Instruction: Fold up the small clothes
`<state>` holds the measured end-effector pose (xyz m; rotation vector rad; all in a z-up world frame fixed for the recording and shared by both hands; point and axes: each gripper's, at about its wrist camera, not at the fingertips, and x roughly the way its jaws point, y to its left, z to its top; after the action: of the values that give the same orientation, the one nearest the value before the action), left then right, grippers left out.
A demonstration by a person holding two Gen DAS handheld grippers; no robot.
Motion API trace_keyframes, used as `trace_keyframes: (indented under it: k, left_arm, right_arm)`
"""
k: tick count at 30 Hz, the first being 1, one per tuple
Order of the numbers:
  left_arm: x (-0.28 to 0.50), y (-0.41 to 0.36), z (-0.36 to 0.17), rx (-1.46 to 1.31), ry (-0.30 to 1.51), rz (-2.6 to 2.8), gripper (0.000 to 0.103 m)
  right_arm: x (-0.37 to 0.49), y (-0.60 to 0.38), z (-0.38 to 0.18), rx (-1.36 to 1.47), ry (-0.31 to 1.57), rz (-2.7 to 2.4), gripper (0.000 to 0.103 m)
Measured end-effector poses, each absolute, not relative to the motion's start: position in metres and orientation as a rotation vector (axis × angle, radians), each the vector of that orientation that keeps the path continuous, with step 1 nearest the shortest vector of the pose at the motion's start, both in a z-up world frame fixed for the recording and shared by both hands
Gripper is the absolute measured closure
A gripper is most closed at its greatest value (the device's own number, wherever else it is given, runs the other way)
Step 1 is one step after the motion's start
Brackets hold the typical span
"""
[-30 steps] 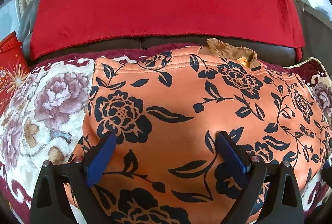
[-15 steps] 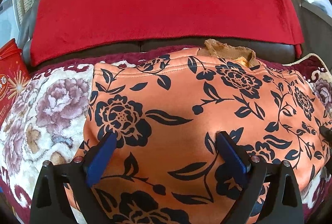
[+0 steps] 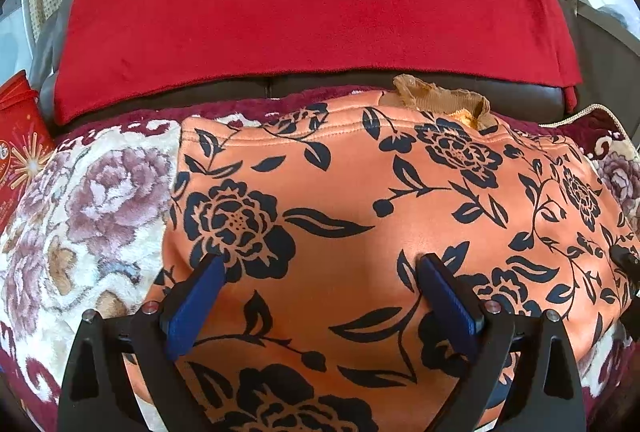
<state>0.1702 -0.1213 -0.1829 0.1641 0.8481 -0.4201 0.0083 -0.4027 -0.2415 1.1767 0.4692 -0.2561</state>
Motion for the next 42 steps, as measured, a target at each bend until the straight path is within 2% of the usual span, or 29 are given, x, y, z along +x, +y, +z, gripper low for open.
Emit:
trace_keyframes:
  k: [3,7,9,17,23,27,32,34,36,40,42]
  left_arm:
    - [0.171,-0.119,-0.181,0.18,0.83,-0.404,0.006]
    - [0.183,-0.109,-0.181,0.159,0.859,-0.382,0.006]
    - [0.191,-0.1,-0.179,0.164,0.864,-0.34,0.006]
    - [0.236,-0.004,-0.166,0.012,0.891,-0.113,0.006]
    - [0.252,0.073,-0.161,-0.111,0.883,0.046,0.006]
    - [0.256,0.111,-0.162,-0.17,0.884,0.105,0.006]
    - [0.256,0.126,-0.166,-0.197,0.896,0.109,0.006]
    - [0.257,0.122,-0.166,-0.188,0.892,0.089,0.006]
    - [0.256,0.114,-0.163,-0.171,0.884,0.063,0.006]
    - [0.254,0.098,-0.157,-0.166,0.867,-0.016,0.006]
    - [0.253,0.091,-0.156,-0.196,0.875,-0.104,0.006]
  right_arm:
    - [0.009,-0.4,-0.238,1.137,0.463,-0.257,0.072]
    - [0.019,-0.384,-0.218,0.963,0.49,-0.328,0.083]
    - [0.028,-0.368,-0.195,0.837,0.491,-0.356,0.085]
    - [0.093,-0.3,-0.115,0.671,0.471,-0.25,0.086]
    - [0.15,-0.218,-0.08,0.595,0.455,-0.116,0.086]
    - [0.191,-0.164,-0.103,0.587,0.532,-0.032,0.086]
    - [0.234,-0.099,-0.179,0.483,0.788,0.005,0.084]
    - [0.235,-0.088,-0.196,0.425,0.806,-0.001,0.083]
    - [0.225,-0.078,-0.193,0.337,0.755,0.017,0.075]
    - [0.205,-0.074,-0.184,0.344,0.755,0.178,0.044]
    - [0.196,-0.074,-0.178,0.353,0.761,0.232,0.039]
